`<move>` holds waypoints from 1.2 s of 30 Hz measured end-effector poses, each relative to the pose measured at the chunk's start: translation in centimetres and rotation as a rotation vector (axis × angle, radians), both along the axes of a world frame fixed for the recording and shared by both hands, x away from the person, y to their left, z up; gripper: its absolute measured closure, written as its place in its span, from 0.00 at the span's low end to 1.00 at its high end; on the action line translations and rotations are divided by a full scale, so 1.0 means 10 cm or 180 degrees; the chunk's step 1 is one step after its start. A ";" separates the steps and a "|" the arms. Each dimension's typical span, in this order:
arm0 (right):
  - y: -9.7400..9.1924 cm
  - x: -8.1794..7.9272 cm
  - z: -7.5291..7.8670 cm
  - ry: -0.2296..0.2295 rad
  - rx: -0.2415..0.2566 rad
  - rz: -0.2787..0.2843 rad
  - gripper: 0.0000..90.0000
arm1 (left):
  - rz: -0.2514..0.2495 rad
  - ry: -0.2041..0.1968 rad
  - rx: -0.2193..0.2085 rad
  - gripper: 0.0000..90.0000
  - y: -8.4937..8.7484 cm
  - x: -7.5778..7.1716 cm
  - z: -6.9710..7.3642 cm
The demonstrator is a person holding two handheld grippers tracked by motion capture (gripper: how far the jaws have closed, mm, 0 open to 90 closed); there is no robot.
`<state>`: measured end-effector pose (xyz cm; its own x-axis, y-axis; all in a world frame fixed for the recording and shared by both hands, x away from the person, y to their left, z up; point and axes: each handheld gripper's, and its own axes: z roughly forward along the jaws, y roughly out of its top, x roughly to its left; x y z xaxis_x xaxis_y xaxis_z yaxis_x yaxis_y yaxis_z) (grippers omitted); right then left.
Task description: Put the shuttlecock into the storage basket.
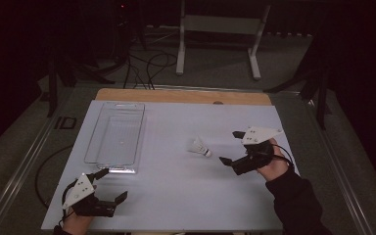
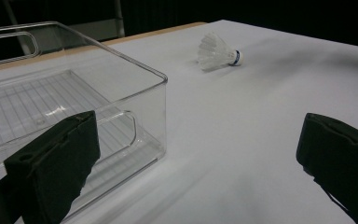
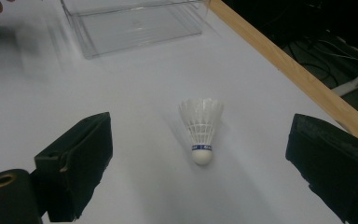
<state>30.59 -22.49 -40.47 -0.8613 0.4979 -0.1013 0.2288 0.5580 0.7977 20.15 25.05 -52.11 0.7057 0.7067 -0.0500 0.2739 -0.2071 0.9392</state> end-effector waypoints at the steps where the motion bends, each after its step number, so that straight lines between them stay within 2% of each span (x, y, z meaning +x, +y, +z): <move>1: 0.02 0.03 -0.01 -0.0007 -0.0006 0.0029 0.08 | 0.0002 0.0001 -0.0002 0.00 0.00 0.00 0.00; 9: 0.10 0.12 -0.04 0.0026 -0.0078 0.0084 0.08 | -0.0007 0.0018 -0.0006 0.00 -0.01 0.00 0.00; 13: 0.14 0.18 -0.07 0.0092 -0.0142 0.0111 0.08 | -0.0008 0.0022 -0.0011 0.00 0.00 0.00 0.00; 19: 0.20 0.28 -0.14 0.0201 -0.0220 0.0167 0.08 | -0.0011 0.0024 -0.0009 0.00 0.00 0.00 -0.01; 32: 0.27 0.38 -0.27 0.0270 -0.0324 0.0200 0.08 | -0.0021 0.0020 -0.0004 0.00 -0.01 0.00 -0.01; 36: 0.28 0.42 -0.33 0.0338 -0.0376 0.0216 0.08 | -0.0023 0.0019 -0.0003 0.00 -0.01 0.00 -0.01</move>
